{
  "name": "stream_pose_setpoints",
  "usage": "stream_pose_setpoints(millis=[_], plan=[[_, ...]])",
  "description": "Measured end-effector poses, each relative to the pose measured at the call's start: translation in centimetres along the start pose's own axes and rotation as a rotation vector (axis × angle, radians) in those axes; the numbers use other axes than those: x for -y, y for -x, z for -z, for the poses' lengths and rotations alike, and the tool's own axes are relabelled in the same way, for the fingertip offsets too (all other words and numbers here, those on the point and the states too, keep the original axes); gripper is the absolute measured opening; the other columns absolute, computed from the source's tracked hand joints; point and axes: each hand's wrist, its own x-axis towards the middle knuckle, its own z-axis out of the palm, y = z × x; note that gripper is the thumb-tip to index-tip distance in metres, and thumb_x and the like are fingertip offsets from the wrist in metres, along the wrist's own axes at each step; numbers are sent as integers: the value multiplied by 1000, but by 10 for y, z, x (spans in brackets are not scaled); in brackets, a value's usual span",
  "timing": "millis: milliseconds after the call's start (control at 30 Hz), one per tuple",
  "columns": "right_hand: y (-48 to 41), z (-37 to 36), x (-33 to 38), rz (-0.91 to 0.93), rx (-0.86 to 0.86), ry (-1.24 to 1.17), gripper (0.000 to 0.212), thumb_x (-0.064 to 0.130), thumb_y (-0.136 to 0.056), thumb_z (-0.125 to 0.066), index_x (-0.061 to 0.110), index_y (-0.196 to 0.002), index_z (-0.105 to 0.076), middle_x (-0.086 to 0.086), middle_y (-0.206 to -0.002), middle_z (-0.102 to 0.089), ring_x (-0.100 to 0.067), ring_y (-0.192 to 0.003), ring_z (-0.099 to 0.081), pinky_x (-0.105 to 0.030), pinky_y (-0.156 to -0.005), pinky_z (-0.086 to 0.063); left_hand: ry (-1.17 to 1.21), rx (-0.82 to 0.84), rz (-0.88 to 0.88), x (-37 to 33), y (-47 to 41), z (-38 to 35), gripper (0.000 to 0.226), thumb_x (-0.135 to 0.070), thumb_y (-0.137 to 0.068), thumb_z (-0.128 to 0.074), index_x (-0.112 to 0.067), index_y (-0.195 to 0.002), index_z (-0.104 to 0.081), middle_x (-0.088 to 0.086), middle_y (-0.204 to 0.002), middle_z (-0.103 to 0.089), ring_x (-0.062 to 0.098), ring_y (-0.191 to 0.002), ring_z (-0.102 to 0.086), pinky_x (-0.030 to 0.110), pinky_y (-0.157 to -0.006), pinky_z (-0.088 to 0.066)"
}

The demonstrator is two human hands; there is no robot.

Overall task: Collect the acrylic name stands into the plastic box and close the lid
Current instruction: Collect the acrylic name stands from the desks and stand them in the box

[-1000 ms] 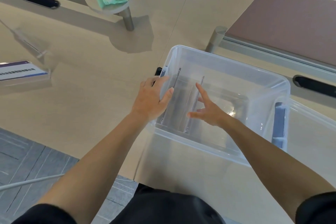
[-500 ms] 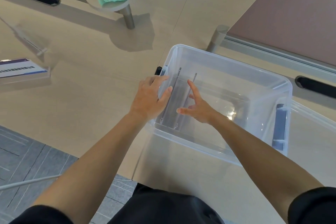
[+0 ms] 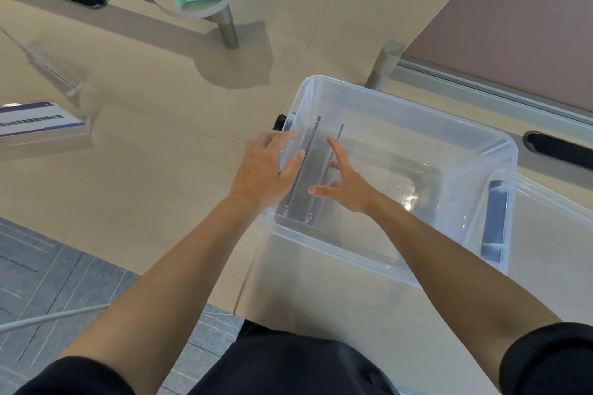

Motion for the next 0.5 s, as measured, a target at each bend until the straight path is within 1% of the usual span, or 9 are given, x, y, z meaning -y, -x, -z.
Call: stream_pose_setpoints(millis=[100,267,433,500], plan=[[0,0,0,3,16,-7,109,46,-75,-82,61,-145,0,22,-162,3,-20,-150,-17,-41,-109,-37,11,-2,6,0,1,0,41,-38,-97,-51,-28,-137,-49,2,-135,-50,24,-128,-37,32,-100,-35],[1,1,-1,4,23,-14,109,47,-74,-82,62,-145,-1,23,-162,3,-20,-149,-18,-50,-114,-35,11,3,7,0,0,0,42,-39,-97,-49,-29,-138,-48,1,-136,-50,23,-129,-36,33,-102,-36],[0,2,0,3,31,3,111,50,-72,-83,64,-143,0,25,-161,1,-19,-149,-20,-53,-114,-35,-22,-2,-10,1,-1,-1,43,-39,-97,-49,-28,-138,-48,2,-136,-50,24,-128,-37,30,-100,-33],[2,4,4,4,36,43,111,53,-72,-81,65,-142,4,22,-163,1,-19,-149,-21,-54,-114,-35,-42,-2,-21,1,-1,-1,43,-40,-97,-49,-26,-138,-48,3,-136,-50,25,-128,-37,32,-100,-34]])
